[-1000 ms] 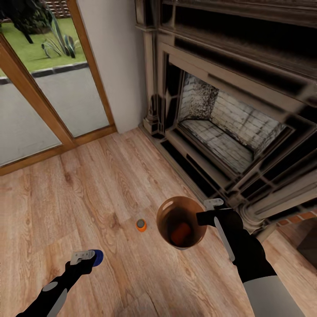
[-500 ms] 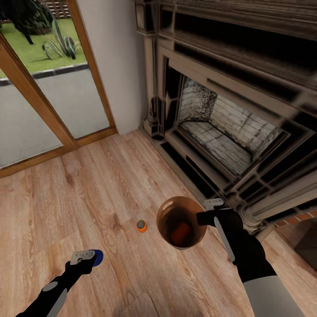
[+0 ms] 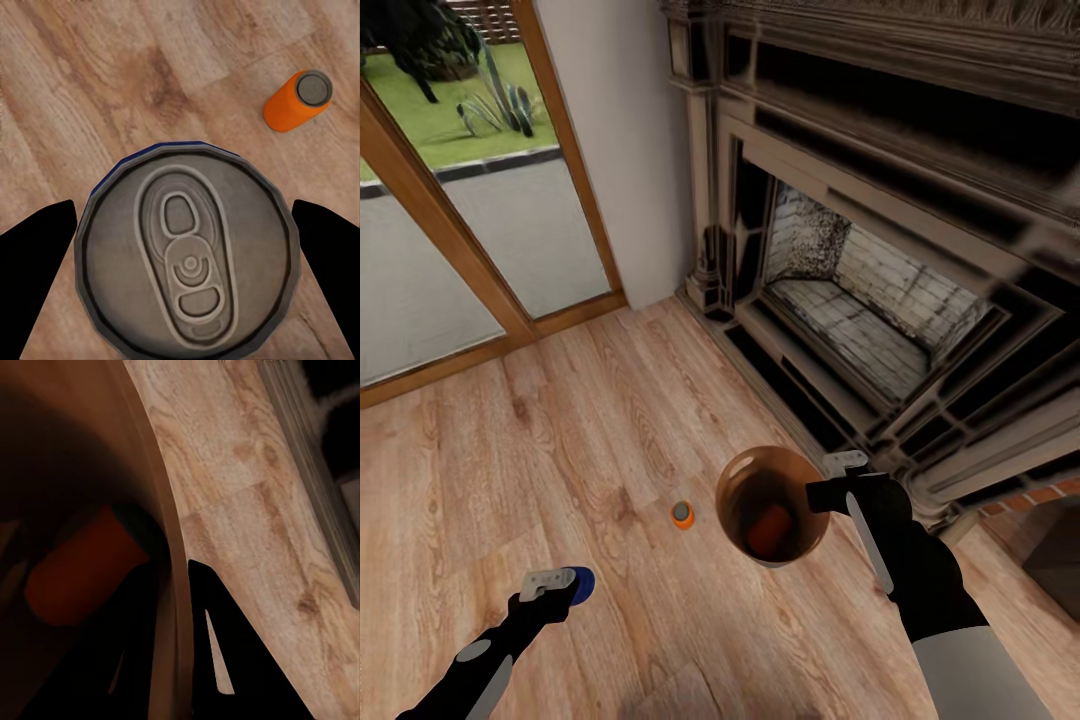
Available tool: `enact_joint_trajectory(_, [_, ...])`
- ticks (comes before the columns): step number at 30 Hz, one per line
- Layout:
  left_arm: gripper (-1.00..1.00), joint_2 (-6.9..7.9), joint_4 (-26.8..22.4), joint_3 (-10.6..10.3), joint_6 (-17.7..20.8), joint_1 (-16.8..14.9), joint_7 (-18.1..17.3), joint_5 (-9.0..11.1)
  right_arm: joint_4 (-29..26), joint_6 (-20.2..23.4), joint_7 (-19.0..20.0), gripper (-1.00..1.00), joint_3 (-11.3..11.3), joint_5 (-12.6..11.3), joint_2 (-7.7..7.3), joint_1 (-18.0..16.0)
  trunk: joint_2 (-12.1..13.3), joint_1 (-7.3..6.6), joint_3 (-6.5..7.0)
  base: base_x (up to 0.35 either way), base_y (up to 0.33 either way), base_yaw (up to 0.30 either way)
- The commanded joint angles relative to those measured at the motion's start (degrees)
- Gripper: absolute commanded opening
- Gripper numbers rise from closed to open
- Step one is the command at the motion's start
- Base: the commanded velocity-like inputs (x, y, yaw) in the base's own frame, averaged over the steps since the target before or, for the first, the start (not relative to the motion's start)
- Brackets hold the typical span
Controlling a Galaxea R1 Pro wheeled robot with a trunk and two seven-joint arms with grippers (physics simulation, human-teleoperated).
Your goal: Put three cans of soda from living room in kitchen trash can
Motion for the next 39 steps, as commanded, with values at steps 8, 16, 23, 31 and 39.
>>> enact_joint_trajectory(8, [-1.00,0.00,0.0,0.0,0.0,0.0,0.0,0.0,0.0,0.0,0.2,-1.00,0.1,-1.0,0.01,0.0,3.2,-1.77,1.45,0.000,0.000,0.018])
enact_joint_trajectory(16, [-1.00,0.00,0.0,0.0,0.0,0.0,0.0,0.0,0.0,0.0,0.2,-1.00,0.2,-1.0,0.01,0.0,6.4,-3.52,2.88,0.000,0.000,0.100])
enact_joint_trajectory(23, [-1.00,-0.01,0.0,0.0,0.0,0.0,0.0,0.0,0.0,0.0,0.2,-1.00,0.2,-1.0,0.01,0.0,9.2,-5.06,4.14,0.000,0.000,0.009])
enact_joint_trajectory(31, [-1.00,0.00,0.0,0.0,0.0,0.0,0.0,0.0,0.0,0.0,0.2,-1.00,0.2,-1.0,0.01,0.0,12.4,-6.82,5.57,0.000,0.000,0.031])
enact_joint_trajectory(39, [-1.00,-0.01,-0.1,0.0,0.0,0.0,0.0,0.0,0.0,0.0,0.2,-1.00,0.2,-1.0,0.01,0.0,15.3,-8.36,6.83,0.000,0.000,0.055])
